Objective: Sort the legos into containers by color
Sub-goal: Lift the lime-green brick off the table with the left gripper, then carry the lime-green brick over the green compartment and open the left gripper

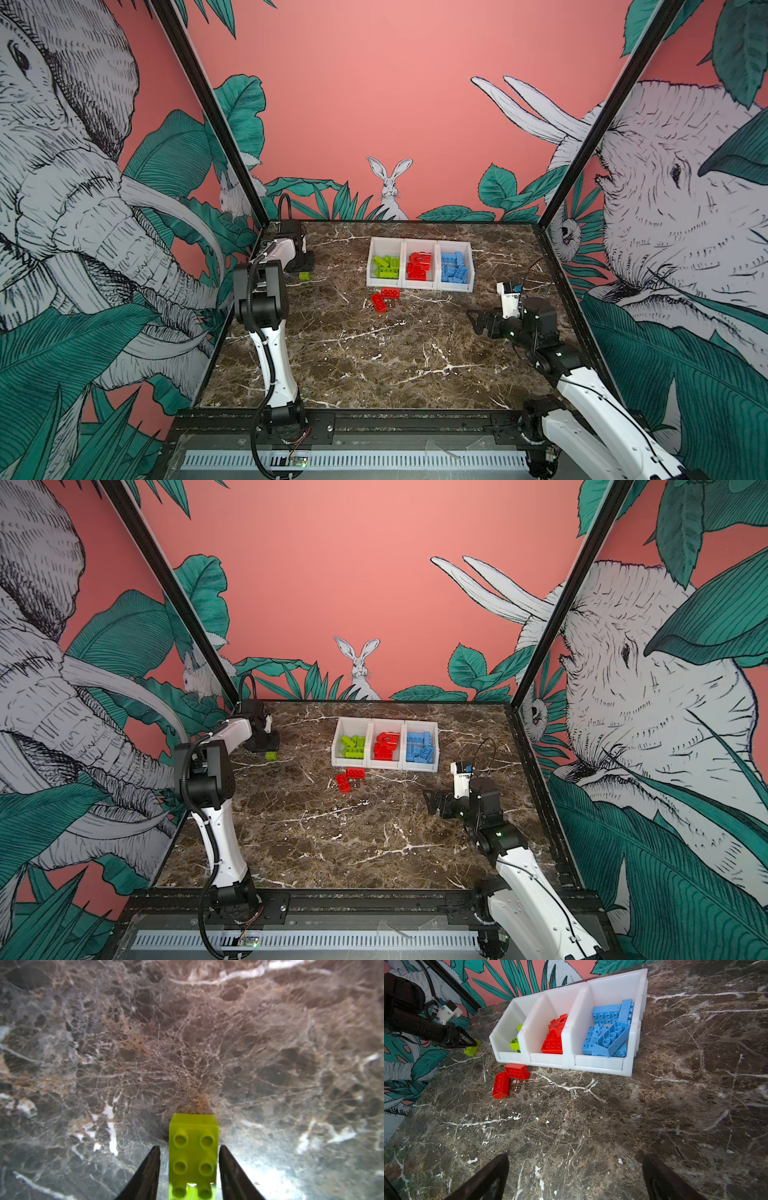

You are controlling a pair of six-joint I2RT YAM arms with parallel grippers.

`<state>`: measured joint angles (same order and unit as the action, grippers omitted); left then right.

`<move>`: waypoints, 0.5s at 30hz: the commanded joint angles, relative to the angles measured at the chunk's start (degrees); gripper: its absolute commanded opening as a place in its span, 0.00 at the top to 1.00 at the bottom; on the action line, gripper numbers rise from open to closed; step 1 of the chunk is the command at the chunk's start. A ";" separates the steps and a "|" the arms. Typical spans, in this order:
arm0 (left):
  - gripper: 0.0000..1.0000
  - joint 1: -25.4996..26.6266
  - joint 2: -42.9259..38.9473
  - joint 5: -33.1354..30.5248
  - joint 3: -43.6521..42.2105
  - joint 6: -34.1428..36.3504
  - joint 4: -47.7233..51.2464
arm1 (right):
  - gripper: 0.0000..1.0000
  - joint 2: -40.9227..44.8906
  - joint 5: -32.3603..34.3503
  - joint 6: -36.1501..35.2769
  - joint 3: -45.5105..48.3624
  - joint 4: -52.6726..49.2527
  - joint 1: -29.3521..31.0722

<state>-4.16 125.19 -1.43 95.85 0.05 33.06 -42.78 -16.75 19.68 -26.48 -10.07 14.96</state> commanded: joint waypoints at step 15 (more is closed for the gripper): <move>0.69 2.46 -11.79 7.16 -3.77 -2.39 2.07 | 0.02 0.86 0.39 0.12 -0.49 1.17 0.25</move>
<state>-3.22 120.99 1.54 92.79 -0.89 33.93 -42.65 -16.49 19.73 -26.48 -10.15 14.96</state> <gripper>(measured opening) 0.350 0.981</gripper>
